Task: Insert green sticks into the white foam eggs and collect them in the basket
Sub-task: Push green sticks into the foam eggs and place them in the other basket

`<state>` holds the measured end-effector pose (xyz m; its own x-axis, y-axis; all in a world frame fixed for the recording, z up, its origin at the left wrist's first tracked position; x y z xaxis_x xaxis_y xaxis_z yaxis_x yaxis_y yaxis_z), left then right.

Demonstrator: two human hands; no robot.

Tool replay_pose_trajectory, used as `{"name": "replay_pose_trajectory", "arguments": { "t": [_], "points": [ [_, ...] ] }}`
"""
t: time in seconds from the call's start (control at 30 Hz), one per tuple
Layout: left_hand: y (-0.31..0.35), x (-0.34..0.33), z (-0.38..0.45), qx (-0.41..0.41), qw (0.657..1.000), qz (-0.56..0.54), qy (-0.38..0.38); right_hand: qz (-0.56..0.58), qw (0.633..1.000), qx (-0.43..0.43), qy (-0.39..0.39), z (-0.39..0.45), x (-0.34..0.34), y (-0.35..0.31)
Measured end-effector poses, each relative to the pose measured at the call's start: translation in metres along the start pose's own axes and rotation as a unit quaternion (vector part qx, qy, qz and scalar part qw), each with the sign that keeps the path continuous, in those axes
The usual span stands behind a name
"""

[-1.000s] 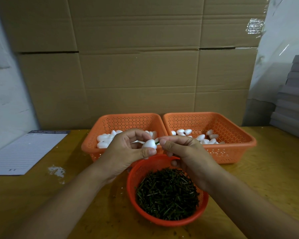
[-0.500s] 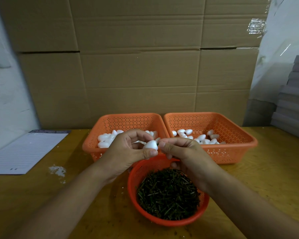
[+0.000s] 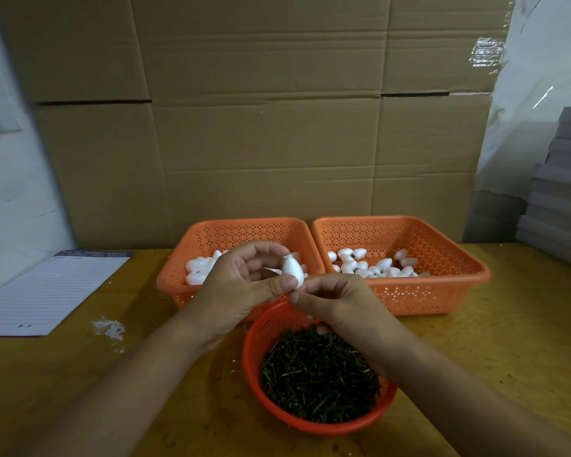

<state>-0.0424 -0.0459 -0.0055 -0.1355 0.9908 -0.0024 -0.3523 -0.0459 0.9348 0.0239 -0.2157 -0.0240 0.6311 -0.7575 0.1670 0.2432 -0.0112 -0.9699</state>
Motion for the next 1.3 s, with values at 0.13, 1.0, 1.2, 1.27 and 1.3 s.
{"name": "replay_pose_trajectory", "arguments": {
  "t": [0.13, 1.0, 1.2, 1.27, 1.3],
  "points": [
    [-0.0003, -0.0023, -0.0001, 0.004, 1.000, 0.004, 0.000, -0.005, 1.000, 0.016, -0.009, -0.0012, -0.0012, 0.0002],
    [-0.0057, 0.0019, -0.0001, 0.069, 0.996, -0.042, -0.046, 0.000, 0.999, 0.050, -0.006, -0.0017, 0.0030, -0.0065],
    [-0.0018, 0.0004, -0.0011, 0.063, 0.996, -0.033, -0.046, 0.036, 0.998, 0.037, 0.031, -0.0020, 0.0039, -0.0075],
    [-0.0014, -0.0019, -0.0018, 0.055, 0.998, -0.018, -0.030, 0.042, 0.997, 0.044, 0.038, -0.0024, 0.0033, -0.0073],
    [-0.0014, -0.0029, -0.0020, 0.049, 0.998, -0.006, -0.025, 0.046, 0.997, 0.049, 0.037, -0.0029, 0.0024, -0.0074]
  ]
}}
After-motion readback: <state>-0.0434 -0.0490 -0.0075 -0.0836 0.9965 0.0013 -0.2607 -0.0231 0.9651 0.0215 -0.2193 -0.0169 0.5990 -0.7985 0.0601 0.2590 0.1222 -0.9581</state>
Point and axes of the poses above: each hand's wrist, its own z-axis towards the middle knuckle, its own x-axis out of the back of the hand, y = z × x, the point moved 1 cm from there along z, towards the middle knuckle, and after that the axes turned 1 degree about -z, right-handed, at the moved point
